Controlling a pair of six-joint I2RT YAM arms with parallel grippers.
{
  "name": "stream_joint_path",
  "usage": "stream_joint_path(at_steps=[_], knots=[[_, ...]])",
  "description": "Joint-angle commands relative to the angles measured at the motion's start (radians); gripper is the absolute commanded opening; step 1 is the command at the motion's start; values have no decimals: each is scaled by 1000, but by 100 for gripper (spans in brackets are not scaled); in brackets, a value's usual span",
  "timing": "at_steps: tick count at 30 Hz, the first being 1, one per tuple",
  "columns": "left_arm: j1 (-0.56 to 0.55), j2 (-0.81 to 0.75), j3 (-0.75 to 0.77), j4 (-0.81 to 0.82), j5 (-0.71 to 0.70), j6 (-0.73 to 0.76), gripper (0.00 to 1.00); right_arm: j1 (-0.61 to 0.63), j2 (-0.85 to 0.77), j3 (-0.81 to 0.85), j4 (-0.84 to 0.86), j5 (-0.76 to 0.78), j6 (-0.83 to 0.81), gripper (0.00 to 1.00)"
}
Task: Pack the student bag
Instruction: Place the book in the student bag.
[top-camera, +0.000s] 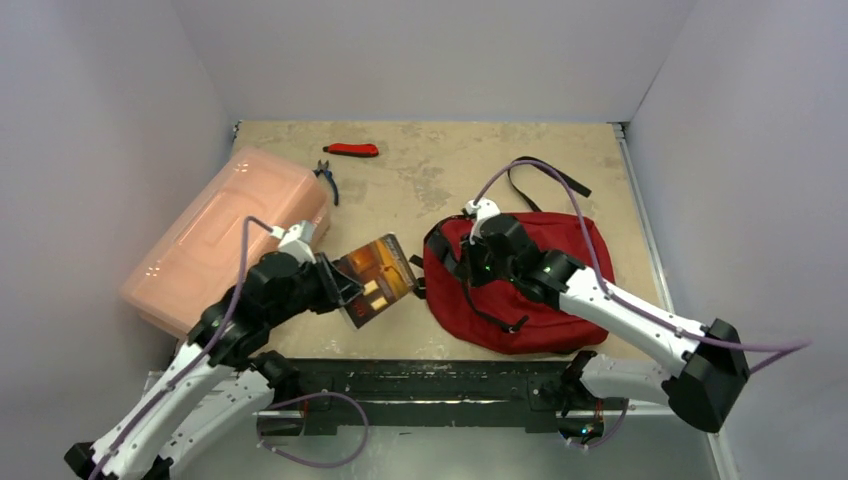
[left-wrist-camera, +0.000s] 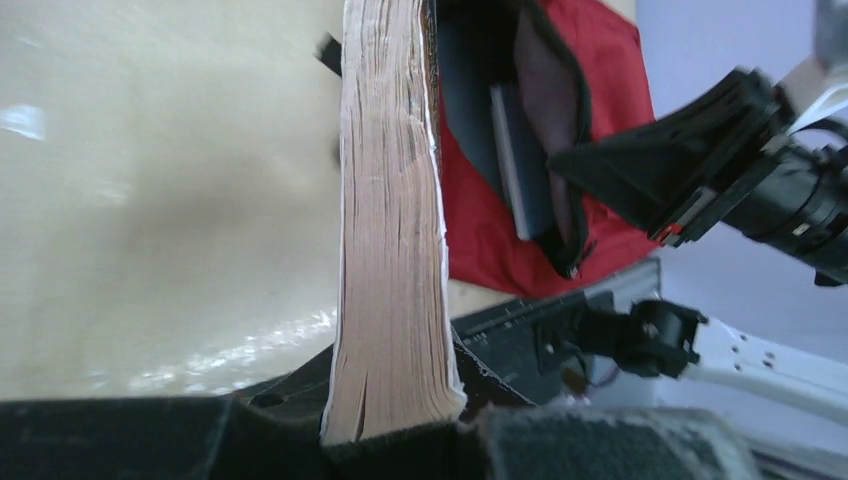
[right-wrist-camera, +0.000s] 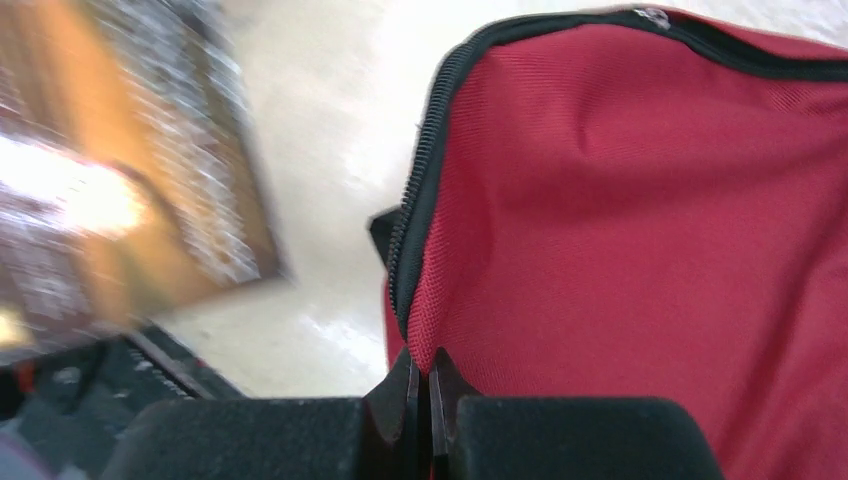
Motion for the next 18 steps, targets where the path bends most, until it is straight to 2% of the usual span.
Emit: stream_joint_path(at_steps=[1,3,9,14,18], knots=[[3,133,-100,433,379,-194,0,-69,-119,-59,323,-327,-26,0],[3,217,-120,566,472,-261,0,-90,-161,-66,343,-340,104,0],[1,495,-96,809,644,-387,0,-134,-242,-46,326,-327,131,0],[-10,705,-104,1086,675,-491,0,-145,-266,-27,321,-333,137,0],[-90,903,19,1133,691,-472,0,-148,-269,-17,324,-342,138,0]])
